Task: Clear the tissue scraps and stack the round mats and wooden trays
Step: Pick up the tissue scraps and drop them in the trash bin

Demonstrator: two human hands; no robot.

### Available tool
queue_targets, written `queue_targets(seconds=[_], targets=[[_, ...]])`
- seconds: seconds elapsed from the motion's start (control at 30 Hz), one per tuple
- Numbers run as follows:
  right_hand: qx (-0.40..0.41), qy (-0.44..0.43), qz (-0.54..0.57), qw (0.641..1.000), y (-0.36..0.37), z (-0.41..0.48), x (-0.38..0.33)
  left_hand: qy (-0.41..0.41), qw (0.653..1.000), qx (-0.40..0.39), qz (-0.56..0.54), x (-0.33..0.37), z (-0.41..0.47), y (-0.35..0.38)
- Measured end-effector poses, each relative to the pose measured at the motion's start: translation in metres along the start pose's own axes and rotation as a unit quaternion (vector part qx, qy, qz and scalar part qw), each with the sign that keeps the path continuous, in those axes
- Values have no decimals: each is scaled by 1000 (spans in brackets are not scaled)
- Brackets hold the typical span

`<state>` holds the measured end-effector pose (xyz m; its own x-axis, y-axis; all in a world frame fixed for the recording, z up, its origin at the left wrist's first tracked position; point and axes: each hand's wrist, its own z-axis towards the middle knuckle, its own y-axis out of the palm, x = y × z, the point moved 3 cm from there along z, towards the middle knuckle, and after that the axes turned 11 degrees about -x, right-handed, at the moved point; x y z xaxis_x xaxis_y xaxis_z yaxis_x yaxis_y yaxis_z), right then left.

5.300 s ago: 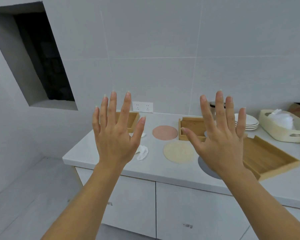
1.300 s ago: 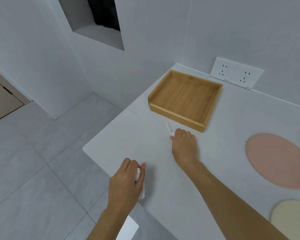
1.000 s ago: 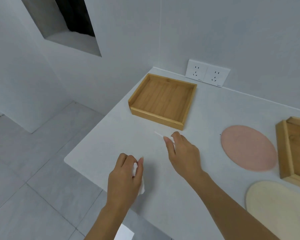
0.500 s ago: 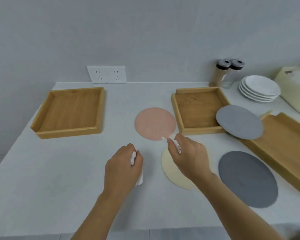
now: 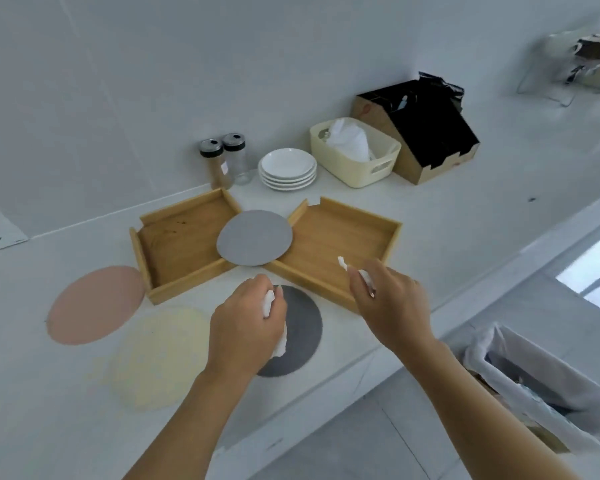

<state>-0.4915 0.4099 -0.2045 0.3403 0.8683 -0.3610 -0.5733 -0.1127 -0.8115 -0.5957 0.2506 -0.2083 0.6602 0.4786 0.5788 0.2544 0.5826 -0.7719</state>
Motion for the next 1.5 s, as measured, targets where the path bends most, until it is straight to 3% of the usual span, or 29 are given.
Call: queue_targets(seconds=[0.3,0.63,1.1,1.27,1.5], targets=[[28,105,-54,993,-97,-36,171,100,992,-55,-48,161,40,122],[79,228,-104,965,-171,-93,315,221,964,-136,-65,294,66,248],[69,351,-144,923,-239,-106,518,293,918,-236,-126,474,141,438],[80,381,-147,909,-251,-117,567,302,907,-269,-119,507,149,481],[26,383,-127,915,-217,-146,637,264,917,-284,-90,499,154,558]])
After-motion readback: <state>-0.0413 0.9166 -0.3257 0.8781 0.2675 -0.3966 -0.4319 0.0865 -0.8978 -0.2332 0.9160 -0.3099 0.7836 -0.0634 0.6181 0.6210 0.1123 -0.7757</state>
